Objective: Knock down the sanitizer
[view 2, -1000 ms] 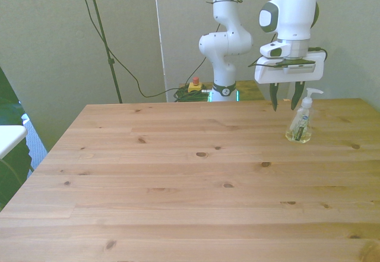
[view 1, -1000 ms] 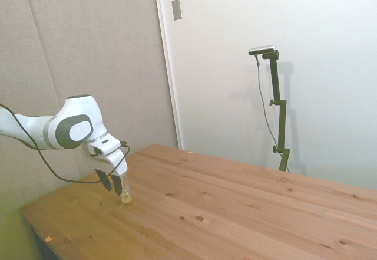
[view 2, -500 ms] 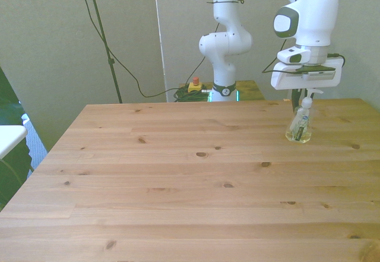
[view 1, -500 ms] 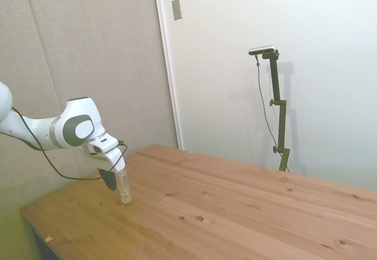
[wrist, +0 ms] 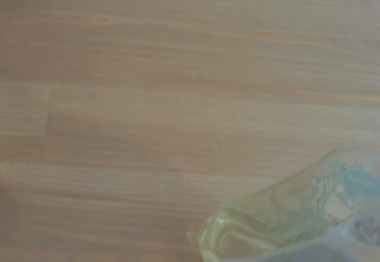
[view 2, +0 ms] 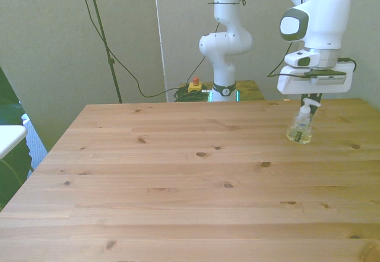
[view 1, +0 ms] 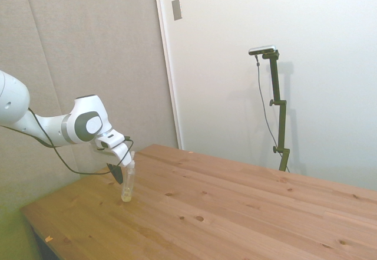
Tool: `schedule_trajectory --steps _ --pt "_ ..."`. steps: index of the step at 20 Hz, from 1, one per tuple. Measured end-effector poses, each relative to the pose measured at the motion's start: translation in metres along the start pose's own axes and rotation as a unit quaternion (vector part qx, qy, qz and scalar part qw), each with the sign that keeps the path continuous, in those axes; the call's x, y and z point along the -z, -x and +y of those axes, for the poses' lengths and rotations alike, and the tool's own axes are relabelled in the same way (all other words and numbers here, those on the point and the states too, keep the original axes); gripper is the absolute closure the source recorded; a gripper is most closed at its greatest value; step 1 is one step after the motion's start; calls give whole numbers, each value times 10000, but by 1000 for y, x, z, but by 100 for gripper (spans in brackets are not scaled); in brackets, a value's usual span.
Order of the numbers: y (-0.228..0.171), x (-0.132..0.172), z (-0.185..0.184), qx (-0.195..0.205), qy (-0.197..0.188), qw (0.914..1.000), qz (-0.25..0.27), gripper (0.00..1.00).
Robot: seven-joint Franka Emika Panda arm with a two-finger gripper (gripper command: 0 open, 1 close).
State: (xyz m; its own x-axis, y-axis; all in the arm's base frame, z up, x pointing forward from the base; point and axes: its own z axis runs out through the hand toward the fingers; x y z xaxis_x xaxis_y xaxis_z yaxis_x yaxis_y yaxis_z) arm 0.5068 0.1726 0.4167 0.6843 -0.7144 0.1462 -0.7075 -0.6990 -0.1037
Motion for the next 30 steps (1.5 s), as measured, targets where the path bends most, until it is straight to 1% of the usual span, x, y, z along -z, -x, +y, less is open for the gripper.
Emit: schedule_trajectory --steps 4,9,12,13,16,20,26,30 --pt "-30 6 2 -255 -76 9996 54 100" --pt "-78 13 11 -639 -154 9977 143 100" --pt "-104 16 15 -771 -165 9968 159 100" --pt "-109 16 15 -796 -151 9966 145 0" --pt "-117 13 14 -830 -94 9965 103 0" --pt "-114 11 12 -726 -99 9973 52 0" --pt "-96 13 11 -503 -90 9987 -79 0" --pt "-76 18 15 -323 -68 9994 -118 0"
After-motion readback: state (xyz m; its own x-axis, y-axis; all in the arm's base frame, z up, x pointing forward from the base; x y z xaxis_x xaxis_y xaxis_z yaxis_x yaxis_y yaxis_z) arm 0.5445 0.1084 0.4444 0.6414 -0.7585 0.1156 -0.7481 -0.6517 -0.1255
